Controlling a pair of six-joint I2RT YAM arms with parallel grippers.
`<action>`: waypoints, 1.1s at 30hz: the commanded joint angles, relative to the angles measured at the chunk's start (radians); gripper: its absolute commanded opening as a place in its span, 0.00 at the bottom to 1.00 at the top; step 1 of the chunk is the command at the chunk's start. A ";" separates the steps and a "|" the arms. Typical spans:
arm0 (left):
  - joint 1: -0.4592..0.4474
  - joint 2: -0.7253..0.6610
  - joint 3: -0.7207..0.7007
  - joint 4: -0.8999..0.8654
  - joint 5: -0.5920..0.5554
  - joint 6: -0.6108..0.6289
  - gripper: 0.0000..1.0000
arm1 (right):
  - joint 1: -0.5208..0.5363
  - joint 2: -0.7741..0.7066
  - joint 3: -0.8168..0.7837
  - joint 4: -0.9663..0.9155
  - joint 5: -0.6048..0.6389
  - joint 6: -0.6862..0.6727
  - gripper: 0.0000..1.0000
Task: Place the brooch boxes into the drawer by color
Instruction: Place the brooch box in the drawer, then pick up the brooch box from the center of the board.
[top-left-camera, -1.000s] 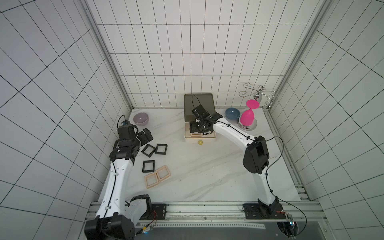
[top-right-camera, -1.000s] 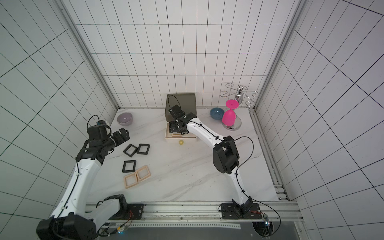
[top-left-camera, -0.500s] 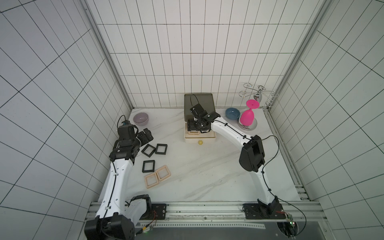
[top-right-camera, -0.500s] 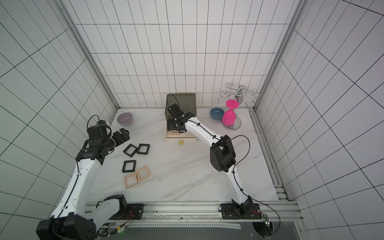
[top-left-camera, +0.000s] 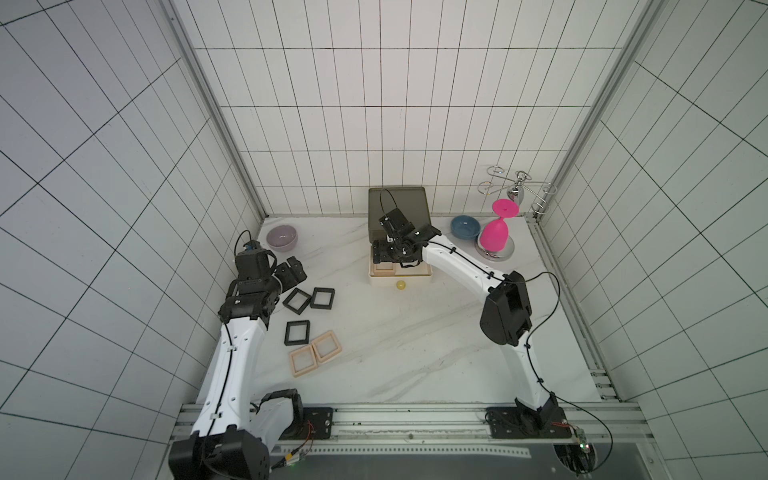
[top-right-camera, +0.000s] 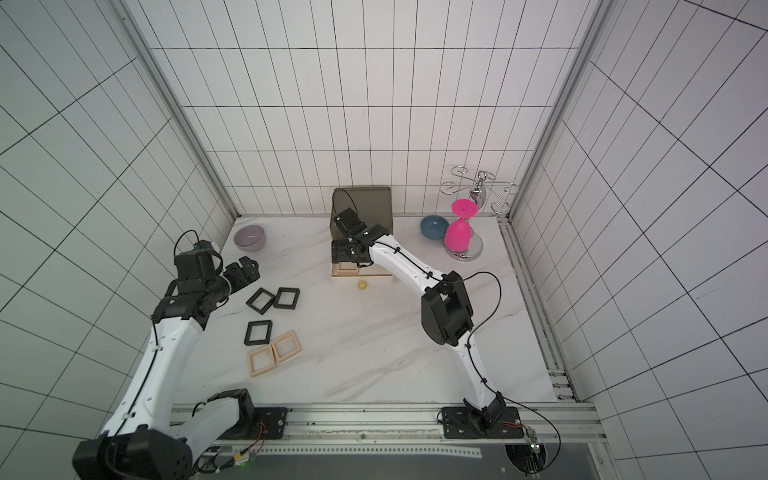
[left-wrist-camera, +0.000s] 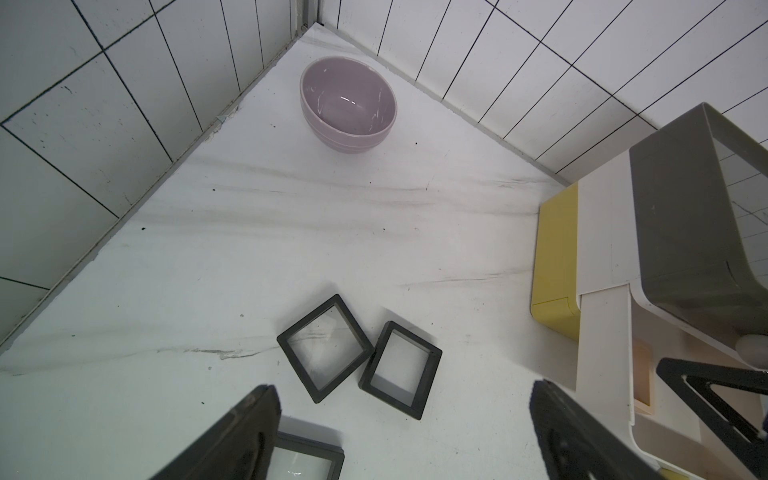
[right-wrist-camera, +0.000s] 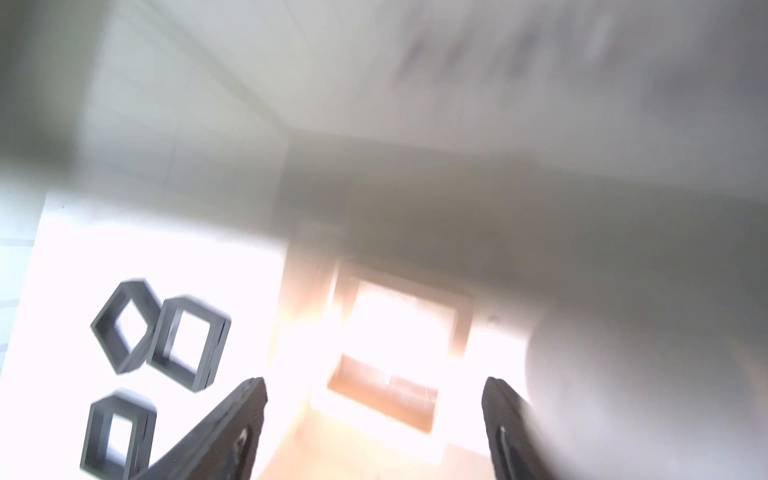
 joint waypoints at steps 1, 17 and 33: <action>0.005 0.007 0.001 0.018 -0.010 -0.011 0.98 | 0.079 -0.149 -0.116 0.061 0.005 -0.043 0.87; 0.060 0.005 -0.001 0.012 -0.029 -0.024 0.98 | 0.344 -0.153 -0.439 0.340 -0.187 -0.103 0.89; 0.065 -0.004 -0.003 0.003 -0.067 -0.029 0.98 | 0.361 0.153 -0.106 0.098 -0.255 -0.114 0.65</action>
